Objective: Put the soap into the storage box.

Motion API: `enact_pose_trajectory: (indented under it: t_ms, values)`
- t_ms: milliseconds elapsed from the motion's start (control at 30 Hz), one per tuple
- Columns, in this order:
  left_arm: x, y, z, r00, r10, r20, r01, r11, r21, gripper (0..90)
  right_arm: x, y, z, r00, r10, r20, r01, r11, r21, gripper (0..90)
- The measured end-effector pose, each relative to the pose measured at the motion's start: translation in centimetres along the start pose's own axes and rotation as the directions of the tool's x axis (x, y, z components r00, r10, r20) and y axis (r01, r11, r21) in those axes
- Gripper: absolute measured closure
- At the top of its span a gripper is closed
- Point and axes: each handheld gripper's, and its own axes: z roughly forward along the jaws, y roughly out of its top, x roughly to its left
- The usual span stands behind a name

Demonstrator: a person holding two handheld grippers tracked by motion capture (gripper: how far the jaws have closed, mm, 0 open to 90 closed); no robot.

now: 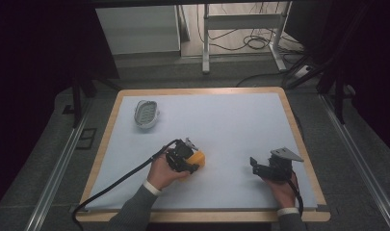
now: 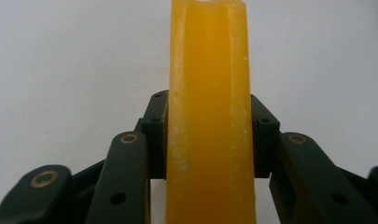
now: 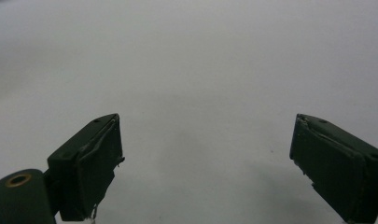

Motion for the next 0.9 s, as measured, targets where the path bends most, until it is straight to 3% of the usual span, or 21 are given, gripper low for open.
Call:
enact_pose_trajectory:
  t_ms: [333,567,900]
  values:
    - [0.6,0.1,-1.0,0.9998,0.011,0.015,-0.011,0.9997,-0.022,61.2,-0.1,0.0,0.0,1.0,0.004,0.004,-0.004,1.0,-0.006,9.5]
    - [1.4,0.2,-2.7,1.0,0.002,-0.004,-0.002,0.9981,-0.062,61.2,-0.1,0.0,-0.1,1.0,0.004,0.002,-0.004,1.0,-0.012,9.5]
    - [2.3,0.1,-3.8,0.9998,-0.011,-0.015,0.009,0.9967,-0.081,61.2,0.0,0.0,-0.1,1.0,0.002,0.004,-0.002,1.0,-0.011,9.5]
